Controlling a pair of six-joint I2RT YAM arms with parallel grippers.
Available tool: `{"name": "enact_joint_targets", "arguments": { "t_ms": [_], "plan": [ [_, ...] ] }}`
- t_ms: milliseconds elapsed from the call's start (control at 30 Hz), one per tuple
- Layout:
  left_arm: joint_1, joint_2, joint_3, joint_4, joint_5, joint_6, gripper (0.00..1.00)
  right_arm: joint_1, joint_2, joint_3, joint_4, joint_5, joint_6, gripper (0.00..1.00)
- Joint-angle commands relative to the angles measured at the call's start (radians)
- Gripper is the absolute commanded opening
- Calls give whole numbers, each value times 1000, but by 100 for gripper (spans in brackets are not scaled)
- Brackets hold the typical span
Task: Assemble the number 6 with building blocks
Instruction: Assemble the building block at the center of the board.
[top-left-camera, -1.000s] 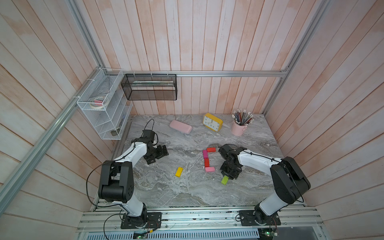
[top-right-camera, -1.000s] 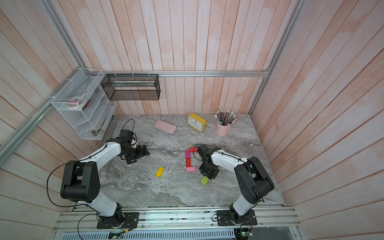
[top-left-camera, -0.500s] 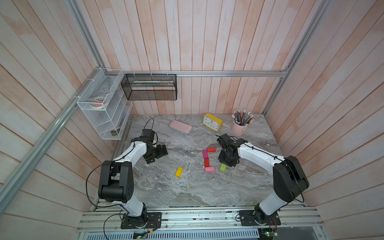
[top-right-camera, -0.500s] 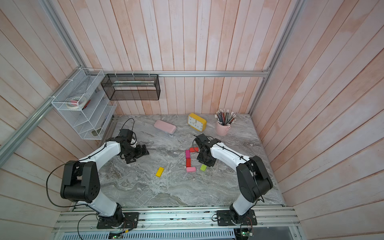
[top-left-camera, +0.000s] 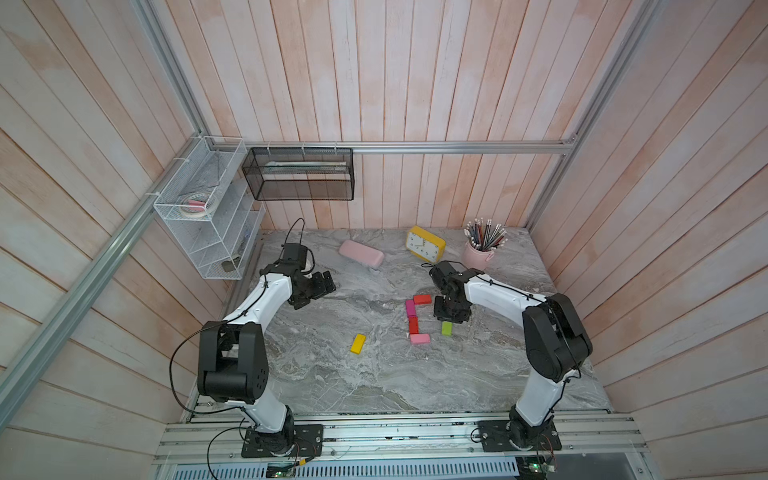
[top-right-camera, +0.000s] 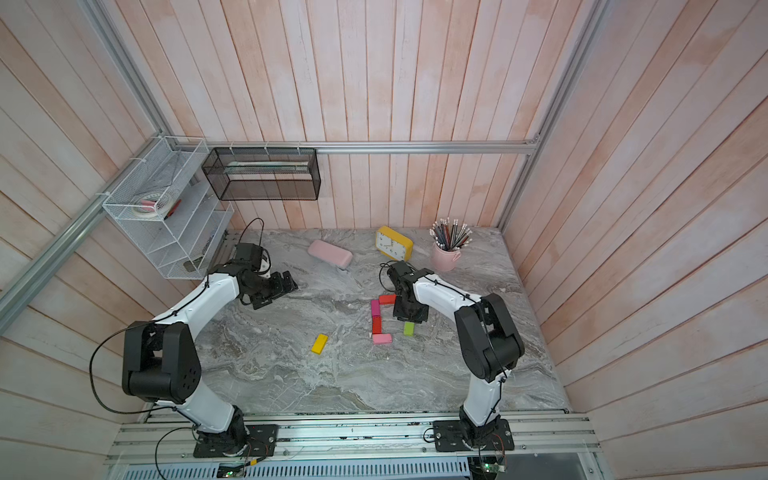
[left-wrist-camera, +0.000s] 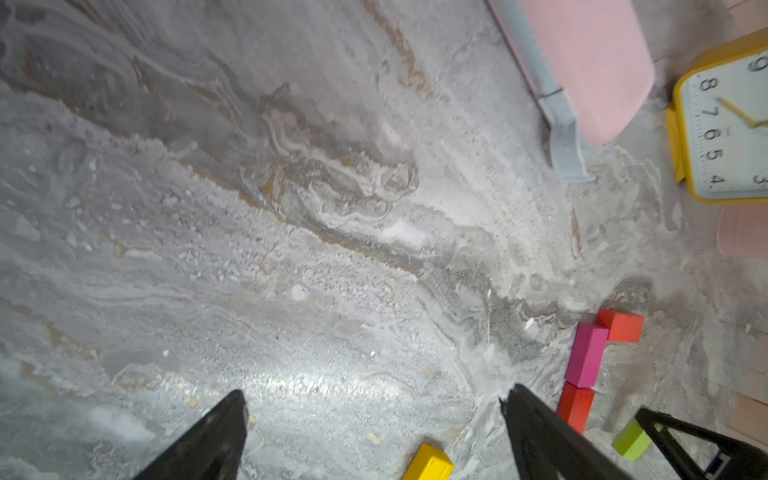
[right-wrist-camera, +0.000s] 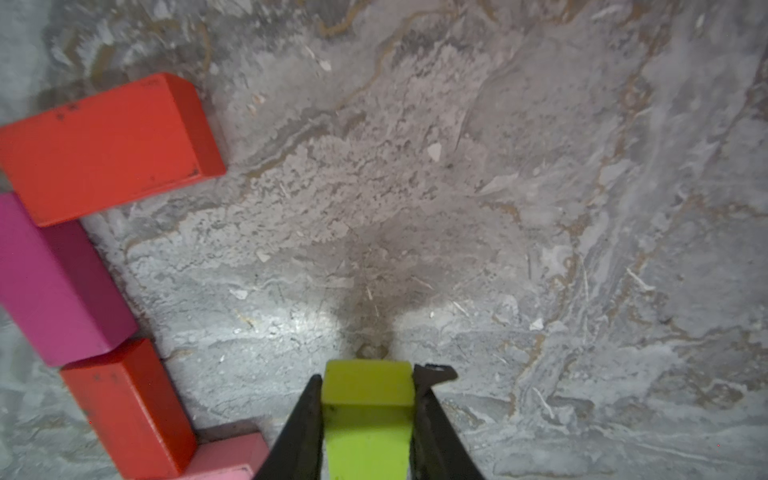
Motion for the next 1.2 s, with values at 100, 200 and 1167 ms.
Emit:
{"name": "enact_joint_targets", "arguments": {
  "t_ms": [100, 200, 1167],
  "plan": [
    [-14, -27, -30, 48, -30, 15, 98, -3, 14, 63, -50, -39, -82, 27],
    [-17, -32, -35, 43, -39, -5, 98, -6, 21, 80, -87, -31, -105, 27],
    [-89, 45, 50, 127, -54, -56, 98, -5, 65, 13, -16, -205, -165, 30]
  ]
}}
